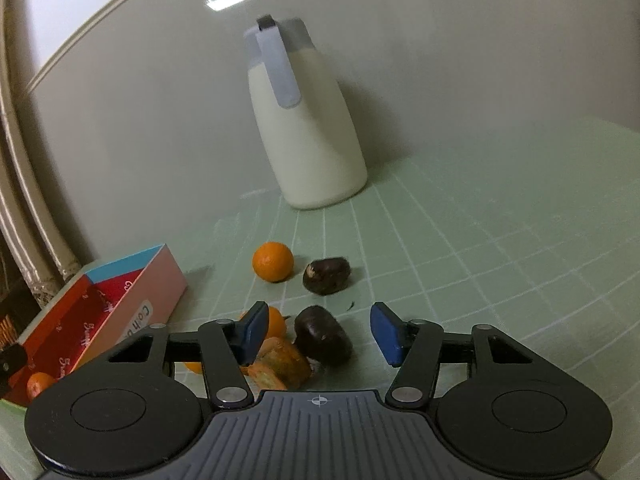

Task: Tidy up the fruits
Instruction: 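Grasp a dark chestnut with the right tool, then carry the chestnut with the right tool into the box and release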

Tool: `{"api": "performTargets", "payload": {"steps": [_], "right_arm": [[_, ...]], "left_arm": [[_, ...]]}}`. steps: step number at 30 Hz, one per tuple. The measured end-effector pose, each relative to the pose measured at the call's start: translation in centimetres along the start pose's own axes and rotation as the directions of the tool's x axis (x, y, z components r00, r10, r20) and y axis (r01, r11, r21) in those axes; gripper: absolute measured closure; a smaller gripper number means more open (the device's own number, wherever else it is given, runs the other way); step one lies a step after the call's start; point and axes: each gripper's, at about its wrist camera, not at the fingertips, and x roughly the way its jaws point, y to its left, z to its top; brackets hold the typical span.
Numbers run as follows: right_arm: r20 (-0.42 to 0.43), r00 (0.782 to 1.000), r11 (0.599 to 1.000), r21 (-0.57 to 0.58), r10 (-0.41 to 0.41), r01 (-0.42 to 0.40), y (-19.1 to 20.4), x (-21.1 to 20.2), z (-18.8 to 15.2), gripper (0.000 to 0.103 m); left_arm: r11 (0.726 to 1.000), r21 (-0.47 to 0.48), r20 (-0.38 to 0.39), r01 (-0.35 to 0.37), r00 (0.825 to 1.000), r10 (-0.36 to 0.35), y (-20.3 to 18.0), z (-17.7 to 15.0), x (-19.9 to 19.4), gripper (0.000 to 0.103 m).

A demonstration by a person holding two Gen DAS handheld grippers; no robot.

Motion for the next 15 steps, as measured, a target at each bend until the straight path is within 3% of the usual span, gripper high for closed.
{"api": "performTargets", "payload": {"steps": [2, 4, 11, 15], "right_arm": [[-0.020, 1.000, 0.999, 0.035, 0.000, 0.001, -0.3, 0.7, 0.0, 0.062], [-0.030, 0.999, 0.997, 0.081, 0.013, -0.011, -0.8, 0.9, 0.0, 0.068], [-0.015, 1.000, 0.997, 0.075, 0.015, -0.014, -0.6, 0.7, 0.0, 0.070], [0.053, 0.998, 0.999, 0.031, 0.028, -0.029, 0.1, -0.3, 0.3, 0.070]], "left_arm": [[1.000, -0.002, -0.002, -0.008, 1.000, 0.008, 0.4, 0.0, 0.0, 0.017], [1.000, -0.005, -0.004, -0.018, 1.000, 0.018, 0.8, 0.0, 0.1, 0.016], [0.999, -0.026, -0.012, -0.043, 0.999, 0.043, 2.0, 0.1, 0.3, 0.015], [0.997, -0.045, -0.009, -0.057, 0.998, 0.056, 2.6, 0.2, 0.2, 0.015]]}}
